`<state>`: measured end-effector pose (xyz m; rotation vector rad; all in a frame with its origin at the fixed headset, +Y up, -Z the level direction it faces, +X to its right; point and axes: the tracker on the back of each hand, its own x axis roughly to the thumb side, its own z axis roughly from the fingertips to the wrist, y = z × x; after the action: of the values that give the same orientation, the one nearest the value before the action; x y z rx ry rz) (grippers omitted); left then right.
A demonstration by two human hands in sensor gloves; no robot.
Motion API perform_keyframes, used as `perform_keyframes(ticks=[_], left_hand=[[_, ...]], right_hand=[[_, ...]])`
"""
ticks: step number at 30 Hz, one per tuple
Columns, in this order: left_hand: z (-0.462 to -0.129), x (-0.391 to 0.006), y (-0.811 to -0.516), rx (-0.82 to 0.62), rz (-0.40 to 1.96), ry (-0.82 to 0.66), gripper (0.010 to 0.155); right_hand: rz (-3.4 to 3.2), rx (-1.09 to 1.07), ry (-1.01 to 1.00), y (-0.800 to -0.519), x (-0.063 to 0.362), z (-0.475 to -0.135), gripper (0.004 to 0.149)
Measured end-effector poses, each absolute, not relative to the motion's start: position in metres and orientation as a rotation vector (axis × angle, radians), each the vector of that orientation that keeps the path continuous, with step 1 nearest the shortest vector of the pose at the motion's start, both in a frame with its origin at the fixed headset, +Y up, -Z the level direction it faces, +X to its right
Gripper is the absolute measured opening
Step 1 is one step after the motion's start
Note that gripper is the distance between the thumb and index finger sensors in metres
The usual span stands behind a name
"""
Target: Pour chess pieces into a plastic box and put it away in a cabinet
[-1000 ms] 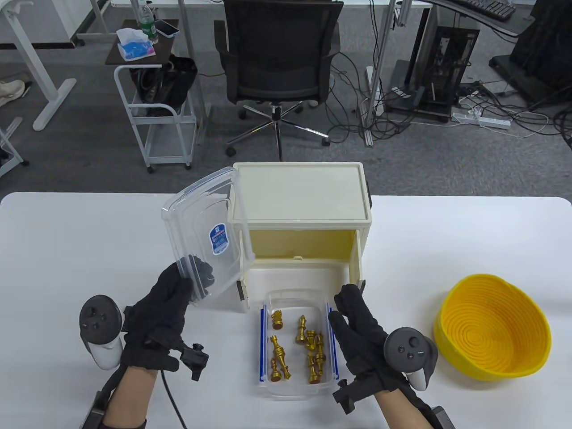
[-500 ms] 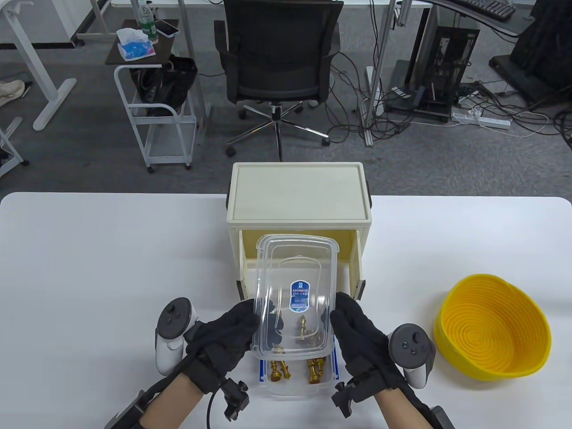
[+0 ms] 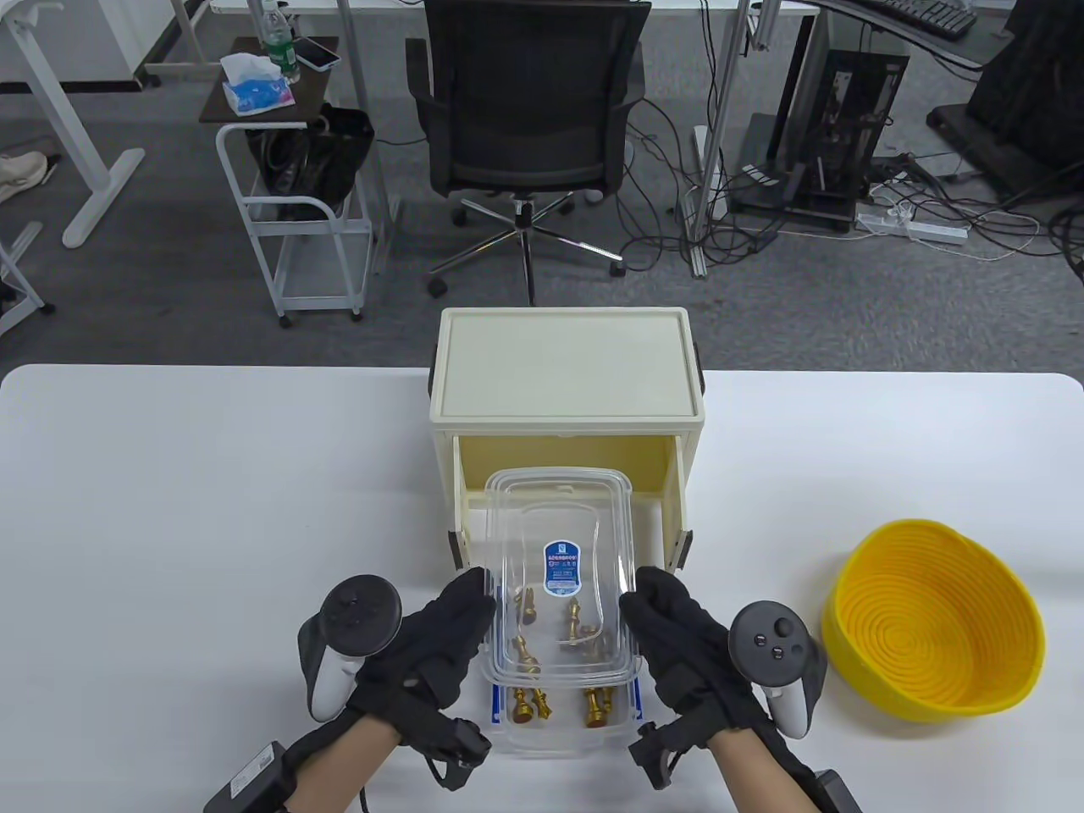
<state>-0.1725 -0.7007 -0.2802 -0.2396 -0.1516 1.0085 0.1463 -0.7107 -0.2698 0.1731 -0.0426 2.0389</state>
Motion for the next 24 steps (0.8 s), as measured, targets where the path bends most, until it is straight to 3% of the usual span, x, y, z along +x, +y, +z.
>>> perform_keyframes(ticks=[4,5,9,17,18,24], left_hand=[[-0.283,-0.168,-0.714,-0.290,0.890,-0.151,0.061],[-0.283,-0.167,-0.718,-0.299,0.872,-0.142,0.061],[-0.283,-0.164,-0.731,-0.327,0.784,-0.120,0.062],[-0.278,-0.152,-0.736,-0.354,0.659,-0.155,0.069],[-0.277,-0.151,-0.737,-0.361,0.648,-0.159,0.069],[-0.275,-0.148,-0.741,-0.407,0.595,-0.164,0.071]], right_hand=[[2.175,0.166,0.049,-0.714,0.145,-0.272,0.069],[2.204,0.172,0.083,-0.716,0.144,-0.272,0.105],[2.286,0.172,0.194,-0.717,0.139,-0.272,0.107],[2.450,0.170,0.370,-0.716,0.130,-0.270,0.109],[2.465,0.169,0.404,-0.716,0.129,-0.270,0.075],[2.519,0.165,0.519,-0.720,0.124,-0.269,0.075]])
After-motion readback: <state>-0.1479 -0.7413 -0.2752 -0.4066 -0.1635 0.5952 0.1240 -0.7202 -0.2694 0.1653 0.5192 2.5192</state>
